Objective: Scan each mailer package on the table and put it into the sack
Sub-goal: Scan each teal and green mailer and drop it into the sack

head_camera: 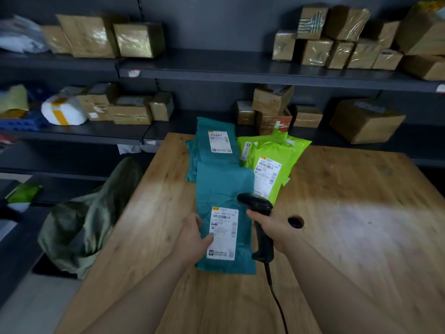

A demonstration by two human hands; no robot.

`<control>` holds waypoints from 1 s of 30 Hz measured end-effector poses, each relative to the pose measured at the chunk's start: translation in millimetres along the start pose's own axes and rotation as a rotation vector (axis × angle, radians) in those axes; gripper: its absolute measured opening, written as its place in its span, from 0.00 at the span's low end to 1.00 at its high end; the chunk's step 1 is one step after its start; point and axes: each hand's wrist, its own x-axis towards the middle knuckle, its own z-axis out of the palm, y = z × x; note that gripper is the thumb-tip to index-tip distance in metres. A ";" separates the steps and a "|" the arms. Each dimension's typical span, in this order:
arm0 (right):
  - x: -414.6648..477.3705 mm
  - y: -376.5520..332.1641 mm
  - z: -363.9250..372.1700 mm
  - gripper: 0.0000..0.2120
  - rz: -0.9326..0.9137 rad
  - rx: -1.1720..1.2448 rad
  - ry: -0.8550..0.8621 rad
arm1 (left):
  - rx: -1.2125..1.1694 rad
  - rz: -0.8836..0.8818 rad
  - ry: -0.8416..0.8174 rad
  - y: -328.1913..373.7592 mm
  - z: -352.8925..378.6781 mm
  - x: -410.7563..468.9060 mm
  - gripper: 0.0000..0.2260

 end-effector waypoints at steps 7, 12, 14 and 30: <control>10.6 9.2 4.5 0.05 0.043 -0.040 -0.033 | -0.227 -0.132 -0.106 -0.2 7.0 28.6 0.21; 2.5 4.9 -5.9 0.10 0.018 -0.068 -0.017 | -0.276 -0.153 -0.146 0.6 3.8 27.4 0.17; -6.6 -0.6 -13.1 0.14 0.034 -0.090 -0.028 | -0.336 -0.182 -0.156 -2.4 3.4 24.1 0.17; -99.2 -21.8 -30.7 0.13 0.026 -0.392 -0.019 | -0.635 -0.267 -0.084 -10.4 35.0 -4.6 0.08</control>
